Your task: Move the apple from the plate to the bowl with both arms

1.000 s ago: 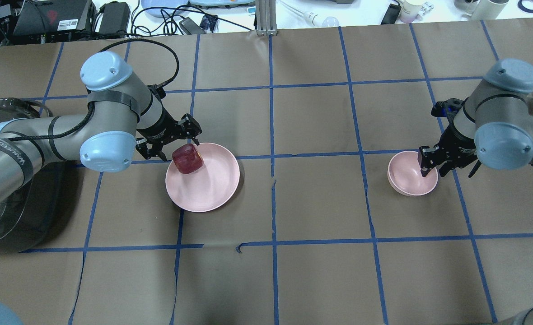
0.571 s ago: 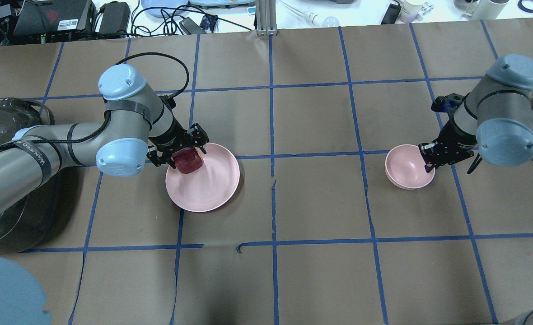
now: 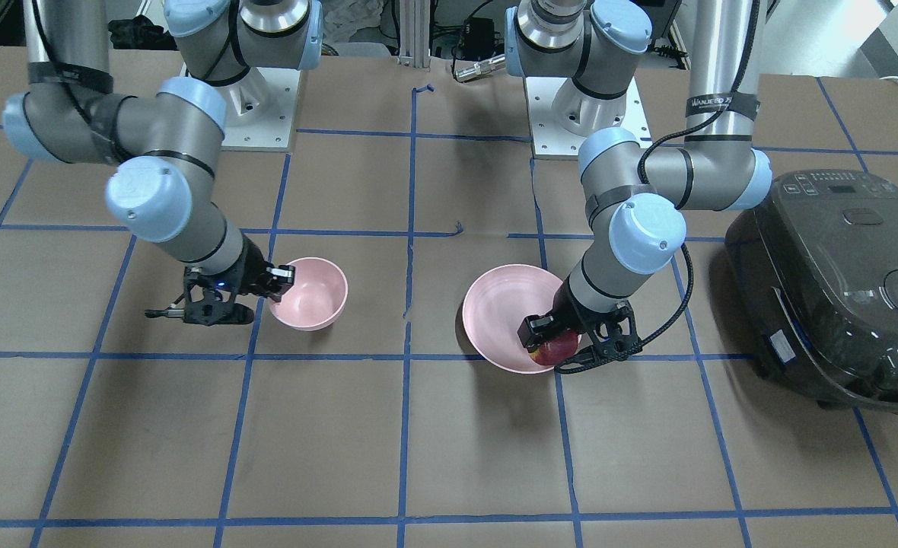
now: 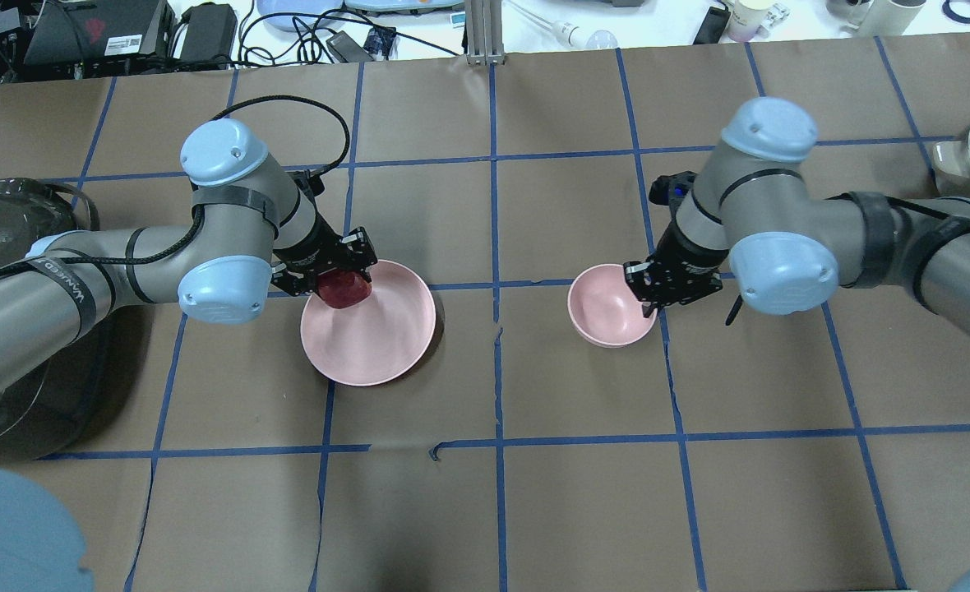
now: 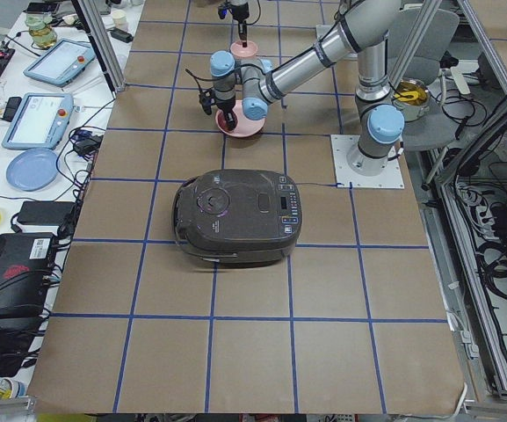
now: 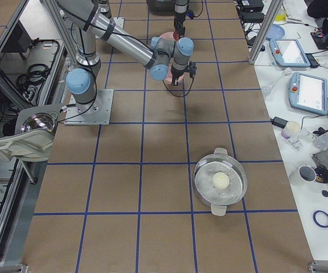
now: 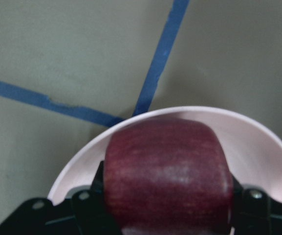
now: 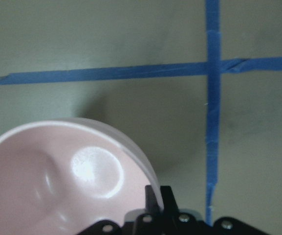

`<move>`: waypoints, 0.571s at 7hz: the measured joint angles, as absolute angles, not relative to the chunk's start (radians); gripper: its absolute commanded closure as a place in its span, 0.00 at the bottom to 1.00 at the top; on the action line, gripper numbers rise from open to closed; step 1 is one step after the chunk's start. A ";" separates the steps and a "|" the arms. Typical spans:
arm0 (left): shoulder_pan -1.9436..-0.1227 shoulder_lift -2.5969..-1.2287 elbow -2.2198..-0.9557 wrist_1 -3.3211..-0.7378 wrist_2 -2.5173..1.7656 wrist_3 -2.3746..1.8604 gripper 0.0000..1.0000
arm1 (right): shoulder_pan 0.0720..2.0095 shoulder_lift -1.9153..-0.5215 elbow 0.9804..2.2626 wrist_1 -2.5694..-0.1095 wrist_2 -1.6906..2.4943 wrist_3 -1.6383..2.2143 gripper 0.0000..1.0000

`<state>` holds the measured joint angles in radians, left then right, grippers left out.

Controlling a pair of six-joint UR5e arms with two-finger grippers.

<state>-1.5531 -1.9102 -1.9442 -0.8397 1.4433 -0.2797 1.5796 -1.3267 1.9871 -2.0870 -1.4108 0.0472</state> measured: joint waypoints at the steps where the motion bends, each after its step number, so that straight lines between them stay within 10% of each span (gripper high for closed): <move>1: -1.566 -1.891 -1.939 -0.838 1.445 -0.224 1.00 | 1.625 -1.323 1.990 -2.091 -1.414 0.096 0.01; 4: -1.665 -1.843 -1.894 -0.861 1.447 -0.127 1.00 | 1.652 -1.325 1.963 -2.087 -1.487 0.122 0.00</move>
